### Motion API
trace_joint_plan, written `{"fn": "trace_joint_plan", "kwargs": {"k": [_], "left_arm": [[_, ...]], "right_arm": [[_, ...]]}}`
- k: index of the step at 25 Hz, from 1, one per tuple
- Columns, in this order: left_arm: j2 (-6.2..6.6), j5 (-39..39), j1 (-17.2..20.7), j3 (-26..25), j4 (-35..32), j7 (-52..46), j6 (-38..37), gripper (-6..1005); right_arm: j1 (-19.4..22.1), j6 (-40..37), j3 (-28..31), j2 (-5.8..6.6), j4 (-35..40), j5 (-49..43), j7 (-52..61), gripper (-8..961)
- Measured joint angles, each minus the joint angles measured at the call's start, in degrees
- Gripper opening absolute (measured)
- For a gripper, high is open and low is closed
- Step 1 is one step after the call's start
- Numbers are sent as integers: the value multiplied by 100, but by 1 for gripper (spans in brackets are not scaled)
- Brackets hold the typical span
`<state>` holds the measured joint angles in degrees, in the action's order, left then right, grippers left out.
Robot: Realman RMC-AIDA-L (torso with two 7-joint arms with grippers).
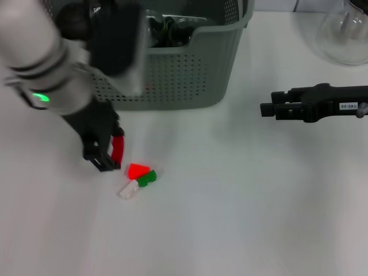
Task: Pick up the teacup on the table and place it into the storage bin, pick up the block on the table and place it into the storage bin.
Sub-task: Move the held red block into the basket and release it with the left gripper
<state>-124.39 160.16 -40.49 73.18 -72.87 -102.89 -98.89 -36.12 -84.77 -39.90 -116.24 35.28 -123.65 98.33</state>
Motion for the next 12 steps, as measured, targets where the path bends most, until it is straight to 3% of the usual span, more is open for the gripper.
{"fn": "trace_joint_plan", "kwargs": {"k": [3,6,10,12], "left_arm": [[-9,-497,446,-866,-740,-117,-413,673],[9,-1541,872,-1793,-1351,-312,-946,676],[31,-3007,924,-2993,-1601,-1091,-1323,680],[42,-3520,822,-3363,-1618,-1650,-1282,682]], "right_arm": [[-12,-6,-1,73,12,-4,-53,597],[-45,-38,-18,125,18,-3,-82,598],[-89,-73,-54,184,35,-8,-127,598],[-101,-96,-54,195,63,-8,-150,598]]}}
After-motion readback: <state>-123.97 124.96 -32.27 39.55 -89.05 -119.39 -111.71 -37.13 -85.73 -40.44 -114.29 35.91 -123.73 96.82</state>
